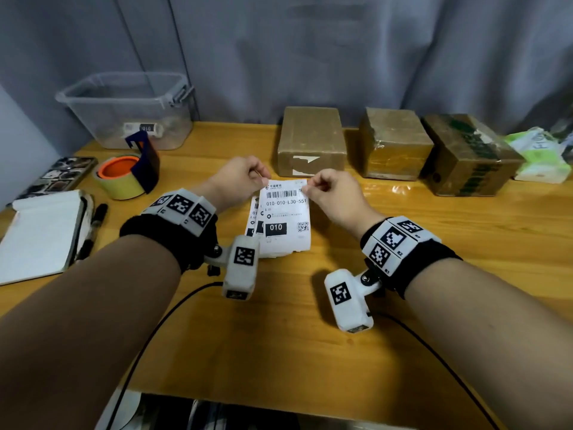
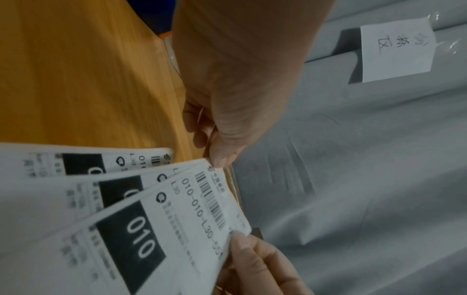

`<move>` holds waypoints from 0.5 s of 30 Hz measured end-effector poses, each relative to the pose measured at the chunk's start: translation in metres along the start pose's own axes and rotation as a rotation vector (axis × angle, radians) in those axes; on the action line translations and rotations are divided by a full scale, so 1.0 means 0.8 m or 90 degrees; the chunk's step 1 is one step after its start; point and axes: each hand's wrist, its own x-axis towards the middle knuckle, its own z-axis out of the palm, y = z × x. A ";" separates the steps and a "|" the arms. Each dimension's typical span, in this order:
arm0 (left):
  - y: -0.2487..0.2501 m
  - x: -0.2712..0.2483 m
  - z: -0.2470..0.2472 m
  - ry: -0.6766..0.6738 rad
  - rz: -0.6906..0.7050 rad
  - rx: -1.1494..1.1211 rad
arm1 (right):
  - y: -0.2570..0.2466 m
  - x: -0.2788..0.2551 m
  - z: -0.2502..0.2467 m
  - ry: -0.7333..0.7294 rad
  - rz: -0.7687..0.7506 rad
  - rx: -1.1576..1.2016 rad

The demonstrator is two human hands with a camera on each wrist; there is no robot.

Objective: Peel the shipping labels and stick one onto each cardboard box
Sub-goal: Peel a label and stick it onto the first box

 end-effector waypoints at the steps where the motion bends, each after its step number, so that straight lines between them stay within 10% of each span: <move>1: -0.002 -0.001 -0.001 0.002 0.001 0.007 | -0.001 -0.001 -0.001 0.006 -0.014 0.012; 15: 0.010 -0.001 -0.001 0.021 0.021 -0.060 | 0.005 -0.005 -0.004 0.055 0.051 0.188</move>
